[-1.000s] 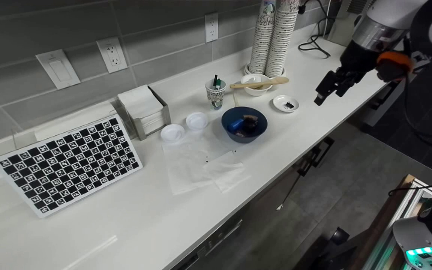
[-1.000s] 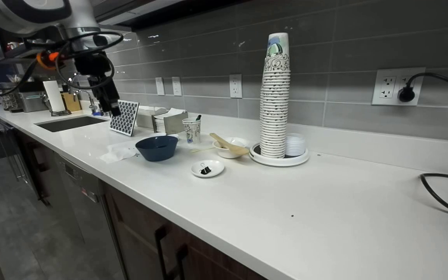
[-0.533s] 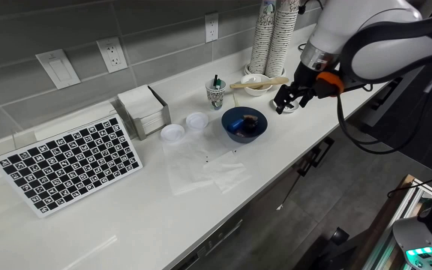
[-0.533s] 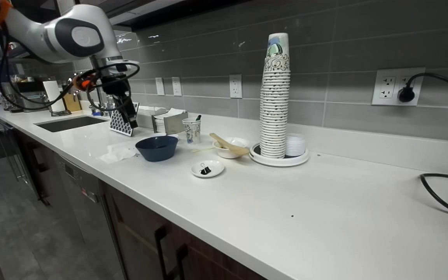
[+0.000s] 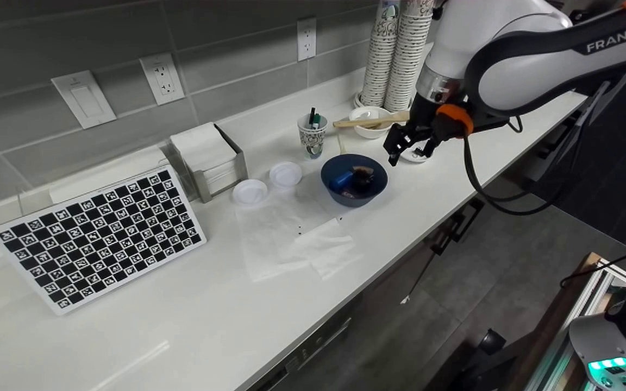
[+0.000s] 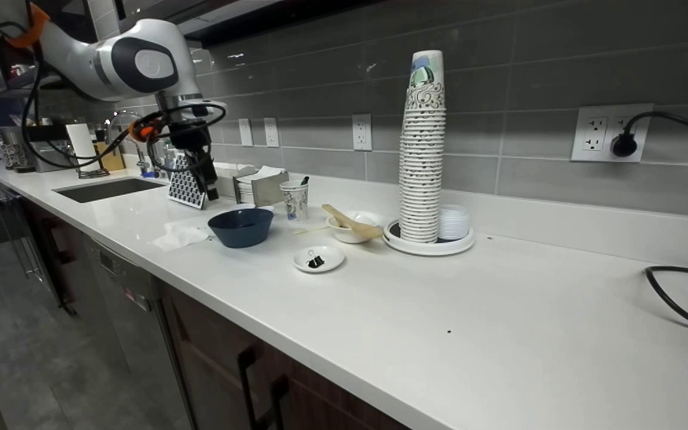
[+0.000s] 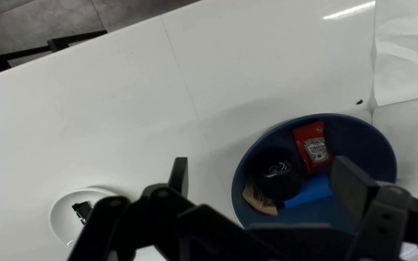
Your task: Take the black thing out of the blue bowl and put it on the side plate
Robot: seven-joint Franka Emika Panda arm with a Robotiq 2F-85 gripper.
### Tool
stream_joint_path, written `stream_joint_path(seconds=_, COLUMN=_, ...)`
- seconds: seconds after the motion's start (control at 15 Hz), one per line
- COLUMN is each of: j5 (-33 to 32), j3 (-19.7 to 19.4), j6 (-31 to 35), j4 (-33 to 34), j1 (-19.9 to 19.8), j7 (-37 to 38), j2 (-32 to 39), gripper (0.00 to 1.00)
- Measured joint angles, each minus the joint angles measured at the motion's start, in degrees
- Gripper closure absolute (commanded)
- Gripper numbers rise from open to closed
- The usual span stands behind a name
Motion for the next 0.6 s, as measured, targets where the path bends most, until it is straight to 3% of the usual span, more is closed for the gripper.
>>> stream_joint_path(seconds=0.6, j5=2.7, j3=-1.5, j6=15.2, j4=4.2, j1=2.2, j7=17.8, j2=11.6, gripper=0.00)
